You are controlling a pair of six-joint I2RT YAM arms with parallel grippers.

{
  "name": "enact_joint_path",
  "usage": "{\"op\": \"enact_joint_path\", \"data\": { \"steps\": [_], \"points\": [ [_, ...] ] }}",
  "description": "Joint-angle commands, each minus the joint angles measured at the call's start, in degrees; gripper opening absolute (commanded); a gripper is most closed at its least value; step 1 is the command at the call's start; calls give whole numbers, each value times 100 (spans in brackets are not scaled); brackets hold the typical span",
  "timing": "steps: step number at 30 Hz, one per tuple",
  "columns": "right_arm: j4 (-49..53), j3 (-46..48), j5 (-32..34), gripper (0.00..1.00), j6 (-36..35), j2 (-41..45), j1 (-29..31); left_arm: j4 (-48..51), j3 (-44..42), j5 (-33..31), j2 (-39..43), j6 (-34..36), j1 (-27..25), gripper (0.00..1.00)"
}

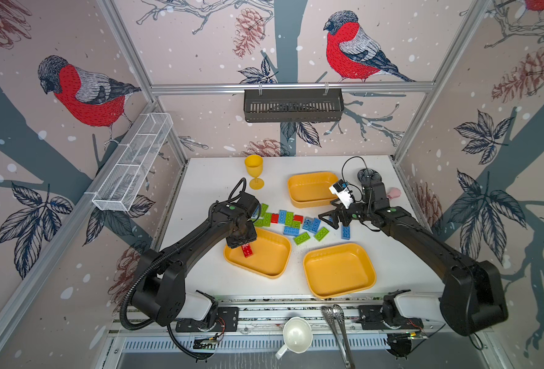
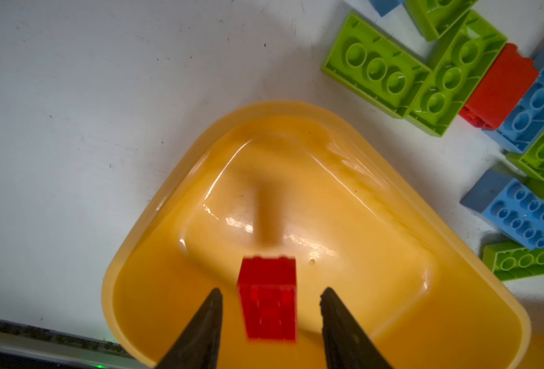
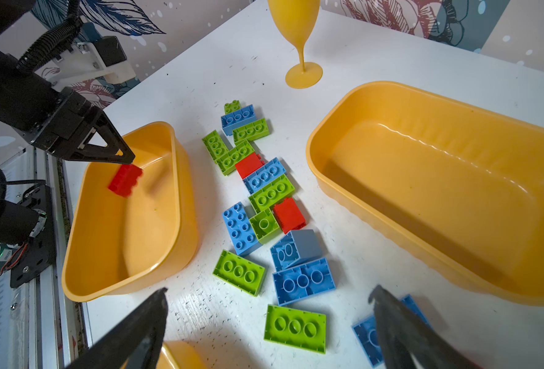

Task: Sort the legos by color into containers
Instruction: 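Carry the red brick to the nearer tub and release it, then return the left gripper to the pile and grasp a lime-green brick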

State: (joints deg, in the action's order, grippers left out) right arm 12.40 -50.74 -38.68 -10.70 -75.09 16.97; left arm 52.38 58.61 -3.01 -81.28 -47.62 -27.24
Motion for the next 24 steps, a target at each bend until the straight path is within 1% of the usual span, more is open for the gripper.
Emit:
{"op": "enact_joint_path", "data": {
  "steps": [1,5,9,10,12,15,17,20,24],
  "points": [
    [128,-76,23,99,-132,2,14,26,195,-79,-67,66,-9,63],
    [105,-65,130,99,-152,38,0,358,712,-435,-230,232,11,68],
    [84,-132,106,99,-134,-10,-24,479,1497,-873,-657,282,145,69],
    [81,-138,101,99,-135,-15,-11,455,1638,-916,-767,212,217,70],
    [63,-170,114,99,-120,-31,-11,356,1873,-1016,-953,-232,407,69],
    [2,-191,246,99,-110,-4,-22,-78,1986,-851,-1182,-757,663,69],
    [-20,-214,242,99,-116,-10,-38,-287,2189,-760,-1435,-933,758,70],
    [-47,-246,195,99,-86,-41,-37,-369,2553,-817,-1958,-1055,771,69],
    [-42,-305,189,99,-112,-58,-64,-568,2756,-836,-2510,-1101,881,69]
  ]
}}
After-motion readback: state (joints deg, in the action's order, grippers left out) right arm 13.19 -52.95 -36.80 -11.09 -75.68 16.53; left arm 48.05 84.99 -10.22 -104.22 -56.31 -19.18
